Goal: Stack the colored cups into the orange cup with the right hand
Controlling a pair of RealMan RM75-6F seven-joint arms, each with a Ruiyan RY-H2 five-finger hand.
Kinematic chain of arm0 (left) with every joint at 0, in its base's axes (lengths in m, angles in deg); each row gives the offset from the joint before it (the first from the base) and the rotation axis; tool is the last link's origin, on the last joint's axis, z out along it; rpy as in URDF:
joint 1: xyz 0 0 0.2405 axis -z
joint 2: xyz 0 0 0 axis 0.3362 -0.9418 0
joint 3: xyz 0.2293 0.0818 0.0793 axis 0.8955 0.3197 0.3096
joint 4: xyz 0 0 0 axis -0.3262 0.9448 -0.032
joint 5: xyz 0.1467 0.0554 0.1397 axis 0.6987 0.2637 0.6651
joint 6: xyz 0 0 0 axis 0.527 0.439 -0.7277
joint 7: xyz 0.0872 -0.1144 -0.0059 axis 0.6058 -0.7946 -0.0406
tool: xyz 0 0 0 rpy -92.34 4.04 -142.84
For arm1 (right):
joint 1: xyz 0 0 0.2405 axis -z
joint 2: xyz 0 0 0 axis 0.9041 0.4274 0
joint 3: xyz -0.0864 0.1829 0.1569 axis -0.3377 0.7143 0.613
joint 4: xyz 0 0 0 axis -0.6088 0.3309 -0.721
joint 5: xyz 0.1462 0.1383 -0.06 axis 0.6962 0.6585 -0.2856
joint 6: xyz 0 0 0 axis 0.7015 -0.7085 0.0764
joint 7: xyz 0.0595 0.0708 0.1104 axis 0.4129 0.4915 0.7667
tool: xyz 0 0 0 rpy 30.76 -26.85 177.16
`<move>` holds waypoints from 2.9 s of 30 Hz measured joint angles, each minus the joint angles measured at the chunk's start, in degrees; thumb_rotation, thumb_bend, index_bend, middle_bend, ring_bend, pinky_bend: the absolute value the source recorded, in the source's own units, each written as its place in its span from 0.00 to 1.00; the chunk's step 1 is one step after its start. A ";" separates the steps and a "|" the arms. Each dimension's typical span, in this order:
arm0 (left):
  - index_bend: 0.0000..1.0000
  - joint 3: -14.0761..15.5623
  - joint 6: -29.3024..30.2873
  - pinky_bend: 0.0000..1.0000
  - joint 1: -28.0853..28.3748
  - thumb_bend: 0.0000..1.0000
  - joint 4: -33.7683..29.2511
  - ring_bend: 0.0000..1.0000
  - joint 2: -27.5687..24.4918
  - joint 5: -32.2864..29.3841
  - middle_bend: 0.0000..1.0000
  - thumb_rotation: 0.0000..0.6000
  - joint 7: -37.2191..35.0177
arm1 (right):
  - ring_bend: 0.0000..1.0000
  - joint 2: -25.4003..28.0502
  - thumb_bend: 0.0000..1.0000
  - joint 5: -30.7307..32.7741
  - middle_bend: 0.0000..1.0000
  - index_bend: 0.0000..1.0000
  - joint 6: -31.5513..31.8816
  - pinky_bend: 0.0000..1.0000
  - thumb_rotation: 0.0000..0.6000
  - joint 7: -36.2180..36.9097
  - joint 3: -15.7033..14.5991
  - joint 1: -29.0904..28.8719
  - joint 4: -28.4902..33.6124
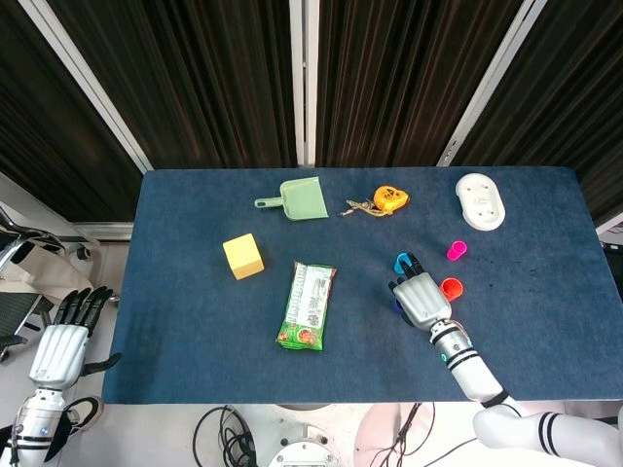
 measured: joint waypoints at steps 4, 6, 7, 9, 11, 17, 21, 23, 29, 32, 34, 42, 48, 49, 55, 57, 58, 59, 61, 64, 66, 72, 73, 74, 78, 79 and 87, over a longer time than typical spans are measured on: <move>0.08 0.00 0.04 0.00 -0.12 0.08 0.02 0.00 -0.06 -0.14 0.05 1.00 -0.10 | 0.15 0.72 0.17 -0.41 0.53 0.54 0.62 0.00 1.00 0.85 0.14 0.01 0.37; 0.08 0.03 0.01 0.00 -0.15 0.08 0.08 0.00 -0.06 -0.17 0.05 1.00 -0.12 | 0.16 1.44 0.17 -0.84 0.53 0.55 1.35 0.00 1.00 1.75 0.41 0.13 0.91; 0.08 0.05 -0.05 0.00 -0.16 0.08 0.10 0.00 -0.06 -0.21 0.05 1.00 -0.14 | 0.16 1.86 0.17 -1.10 0.54 0.55 1.81 0.00 1.00 2.21 0.56 0.23 1.23; 0.08 0.05 -0.14 0.00 -0.14 0.08 0.15 0.00 -0.04 -0.25 0.05 1.00 -0.16 | 0.16 3.16 0.17 -1.75 0.54 0.55 3.05 0.00 1.00 3.30 0.96 0.56 2.16; 0.08 0.03 -0.20 0.00 -0.09 0.08 0.19 0.00 -0.01 -0.21 0.05 1.00 -0.20 | 0.16 4.53 0.17 -2.35 0.54 0.56 4.36 0.00 1.00 4.35 1.35 0.98 3.08; 0.08 0.06 -0.47 0.00 0.15 0.08 0.32 0.00 0.12 0.01 0.05 1.00 -0.12 | 0.16 9.68 0.17 -3.49 0.55 0.57 8.47 0.00 1.00 8.99 2.46 3.44 4.85; 0.08 0.06 -0.76 0.00 0.40 0.08 0.18 0.00 0.13 0.17 0.05 1.00 0.17 | 0.16 11.19 0.17 -2.55 0.55 0.57 8.31 0.00 1.00 11.55 2.50 4.62 3.38; 0.08 0.10 -0.90 0.00 0.47 0.08 0.06 0.00 0.12 0.21 0.05 1.00 0.40 | 0.16 11.29 0.18 -2.21 0.55 0.57 7.76 0.00 1.00 12.28 2.30 4.86 2.18; 0.08 0.09 -1.37 0.00 0.60 0.08 -0.32 0.00 0.12 -0.14 0.05 1.00 1.15 | 0.16 10.60 0.18 -1.56 0.55 0.57 5.97 0.00 1.00 13.98 1.49 5.35 -1.05; 0.08 -0.02 -1.52 0.00 0.69 0.08 -0.59 0.00 0.06 -0.32 0.05 1.00 1.43 | 0.16 10.36 0.18 -0.98 0.55 0.57 5.24 0.00 1.00 13.75 1.38 5.30 -1.50; 0.08 -0.07 -1.70 0.00 0.80 0.08 -0.68 0.00 0.02 -0.42 0.05 1.00 1.55 | 0.16 10.24 0.18 -0.57 0.55 0.57 4.79 0.00 1.00 13.58 1.33 5.25 -1.70; 0.08 -0.04 -2.05 0.00 0.93 0.08 -0.70 0.00 -0.03 -0.61 0.05 1.00 1.58 | 0.15 9.68 0.13 -0.11 0.49 0.51 3.63 0.00 1.00 13.54 1.05 5.06 -2.54; 0.08 0.03 -2.04 0.00 0.83 0.08 -0.55 0.00 -0.02 -0.75 0.05 1.00 1.28 | 0.07 9.57 0.09 -0.49 0.31 0.22 3.30 0.00 1.00 13.99 0.98 4.94 -2.78; 0.08 0.05 -2.02 0.00 0.82 0.08 -0.49 0.00 0.00 -0.73 0.05 1.00 1.22 | 0.06 9.60 0.09 -0.67 0.30 0.21 3.38 0.00 1.00 14.22 1.00 4.95 -2.68; 0.08 0.09 -1.94 0.00 0.73 0.08 -0.26 0.00 0.05 -0.79 0.05 1.00 0.96 | 0.05 10.92 0.09 -3.72 0.29 0.18 5.96 0.00 1.00 16.07 1.11 5.62 -0.27; 0.08 0.08 -1.89 0.00 0.70 0.08 -0.27 0.00 0.02 -0.79 0.05 1.00 0.93 | 0.05 12.01 0.09 -5.63 0.30 0.19 7.61 0.00 1.00 16.85 0.94 6.21 1.62; 0.08 0.08 -1.84 0.00 0.68 0.08 -0.30 0.00 -0.01 -0.79 0.05 1.00 0.93 | 0.05 12.63 0.08 -6.60 0.30 0.20 8.34 0.00 1.00 17.26 0.78 6.53 2.63; 0.08 0.09 -1.83 0.00 0.66 0.08 -0.34 0.00 -0.05 -0.79 0.05 1.00 0.92 | 0.05 13.36 0.08 -7.66 0.30 0.21 9.07 0.00 1.00 17.65 0.55 6.90 3.75; 0.08 0.12 -1.86 0.00 0.66 0.08 -0.43 0.00 -0.08 -0.78 0.05 1.00 1.00 | 0.05 15.98 0.07 -10.89 0.30 0.22 11.04 0.00 1.00 18.33 -0.54 8.13 7.12; 0.08 0.19 -2.06 0.00 0.73 0.08 -0.59 0.00 -0.08 -0.74 0.05 1.00 1.27 | 0.06 19.44 0.06 -14.61 0.32 0.23 12.89 0.00 1.00 18.38 -2.66 9.87 10.38; 0.08 0.17 -2.12 0.00 0.76 0.08 -0.59 0.00 0.01 -0.80 0.05 1.00 1.64 | 0.06 21.54 0.06 -16.07 0.32 0.23 13.29 0.00 1.00 18.18 -4.78 11.18 11.90; 0.08 0.25 -2.56 0.00 0.98 0.08 -0.65 0.00 0.30 -0.71 0.05 1.00 1.87 | 0.05 22.13 0.05 -17.50 0.31 0.23 12.10 0.00 1.00 18.48 -8.47 13.90 11.50; 0.08 0.36 -2.55 0.00 1.06 0.08 -0.60 0.00 0.26 -0.33 0.05 1.00 1.70 | 0.05 21.75 0.05 -17.50 0.31 0.23 11.84 0.00 1.00 18.73 -8.61 14.06 10.96; 0.08 0.44 -2.51 0.00 1.11 0.08 -0.55 0.00 0.23 -0.04 0.05 1.00 1.59 | 0.05 21.29 0.05 -17.49 0.31 0.23 11.55 0.00 1.00 19.00 -8.73 14.20 10.37; 0.08 0.55 -2.12 0.00 1.07 0.08 -0.58 0.00 0.02 0.22 0.05 1.00 1.42 | 0.05 18.46 0.06 -18.05 0.30 0.23 10.52 0.00 1.00 20.11 -9.00 14.61 7.58; 0.08 0.55 -2.07 0.00 1.00 0.08 -0.62 0.00 -0.04 0.15 0.05 1.00 1.37 | 0.05 18.09 0.07 -18.16 0.30 0.23 10.45 0.00 1.00 20.15 -9.00 14.64 7.26; 0.08 0.27 -1.51 0.00 0.68 0.08 -0.14 0.00 0.36 -0.31 0.05 1.00 1.51 | 0.05 13.31 0.11 -17.42 0.30 0.23 8.80 0.00 1.00 17.55 -8.35 14.73 3.89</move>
